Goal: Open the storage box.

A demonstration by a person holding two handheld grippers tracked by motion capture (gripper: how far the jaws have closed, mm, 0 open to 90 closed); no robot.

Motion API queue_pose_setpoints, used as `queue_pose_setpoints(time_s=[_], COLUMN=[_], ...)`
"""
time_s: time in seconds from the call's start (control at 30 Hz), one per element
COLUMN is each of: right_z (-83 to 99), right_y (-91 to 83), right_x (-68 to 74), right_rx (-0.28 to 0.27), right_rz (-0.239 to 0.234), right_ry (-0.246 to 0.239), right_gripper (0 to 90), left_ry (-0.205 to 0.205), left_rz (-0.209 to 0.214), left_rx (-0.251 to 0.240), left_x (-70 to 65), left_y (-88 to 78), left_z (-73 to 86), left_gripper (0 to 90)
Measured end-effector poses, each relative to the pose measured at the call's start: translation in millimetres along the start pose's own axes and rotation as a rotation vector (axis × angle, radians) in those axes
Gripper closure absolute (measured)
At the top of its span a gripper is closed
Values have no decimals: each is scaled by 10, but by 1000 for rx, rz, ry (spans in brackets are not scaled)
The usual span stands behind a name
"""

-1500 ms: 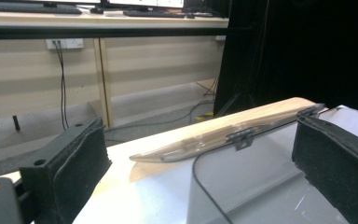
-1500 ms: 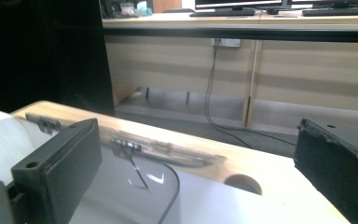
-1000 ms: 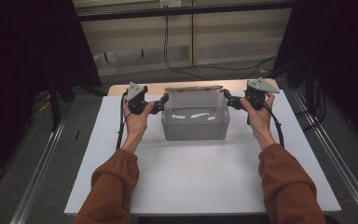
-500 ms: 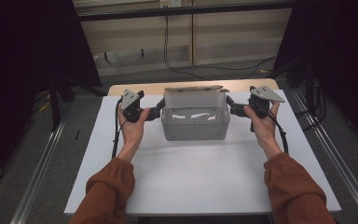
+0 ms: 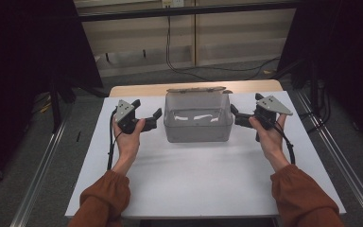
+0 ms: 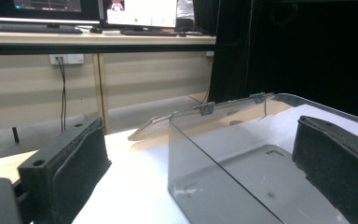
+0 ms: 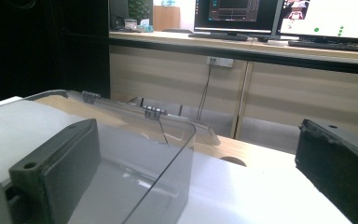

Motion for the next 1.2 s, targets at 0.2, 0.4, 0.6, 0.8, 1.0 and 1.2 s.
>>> queue_pose_setpoints(time_s=[0.2,0.4,0.6,0.8,1.0,1.2], right_z=[155,200,259,253,322,359], right_y=[-118,-251,-390,-534,-663,-779], right_x=[-56,-27,-17,1,13,52], right_rx=[30,34,37,18,17,16], right_rz=[35,35,44,51,58,72], right_ry=[13,-2,-2,-7,1,-5], right_gripper=[0,0,0,0,0,0], left_ry=[26,6,-11,4,-4,0], left_rz=[-20,-21,-41,-38,-52,-68], left_rx=[-8,-3,6,16,6,14], left_x=[24,-3,1,1,-10,-31], left_y=[-114,-232,-378,-523,-682,-782], left_z=[65,139,212,268,296,347], left_gripper=[28,28,29,29,29,29])
Point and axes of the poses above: each handheld gripper's, and its own axes: y roughly forward along the jaws, z roughly out of its underside, x roughly to its left, the point moved 6 cm from there along y, roughly forward along the jaws, and after that the axes turned 9 degrees about -z, right-handed, at the moved point
